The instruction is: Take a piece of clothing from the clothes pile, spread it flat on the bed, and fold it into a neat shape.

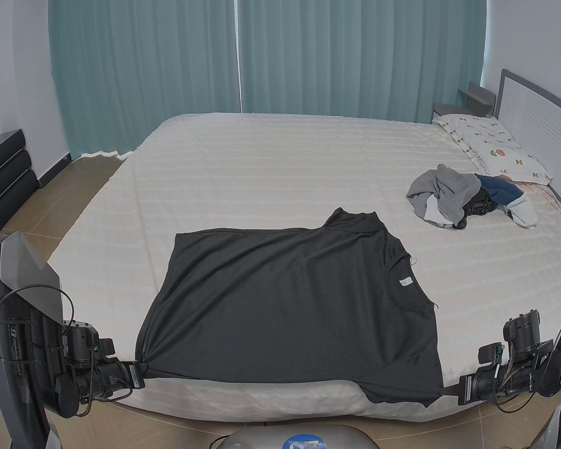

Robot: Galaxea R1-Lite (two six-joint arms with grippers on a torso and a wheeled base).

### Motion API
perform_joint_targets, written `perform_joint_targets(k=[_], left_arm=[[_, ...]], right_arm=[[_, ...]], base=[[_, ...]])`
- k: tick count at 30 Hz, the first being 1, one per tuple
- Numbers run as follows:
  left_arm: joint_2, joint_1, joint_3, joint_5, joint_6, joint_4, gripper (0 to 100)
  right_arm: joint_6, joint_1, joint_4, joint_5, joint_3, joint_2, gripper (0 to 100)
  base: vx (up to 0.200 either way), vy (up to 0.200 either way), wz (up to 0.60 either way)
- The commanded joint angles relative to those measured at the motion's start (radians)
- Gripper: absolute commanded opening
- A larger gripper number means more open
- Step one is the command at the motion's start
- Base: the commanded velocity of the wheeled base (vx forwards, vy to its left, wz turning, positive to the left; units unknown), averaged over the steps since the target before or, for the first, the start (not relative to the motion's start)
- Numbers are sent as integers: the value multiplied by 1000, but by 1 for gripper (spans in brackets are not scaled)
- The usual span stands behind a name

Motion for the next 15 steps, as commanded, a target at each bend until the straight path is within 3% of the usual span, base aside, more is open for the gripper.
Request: perform_joint_targets(k=[1,9,15], left_arm=[[-10,2,17,2,15,-1,0],[-114,-1,17,8,67,176,0],[-129,1,17,83,144,262,0]], right_arm=[[-30,0,39,-7,18,-49,0],[-49,0,71,-33,18,-69,0],[-101,2,169,-33,18,-121,0]], base=[[0,0,0],[0,0,0],[0,0,0]])
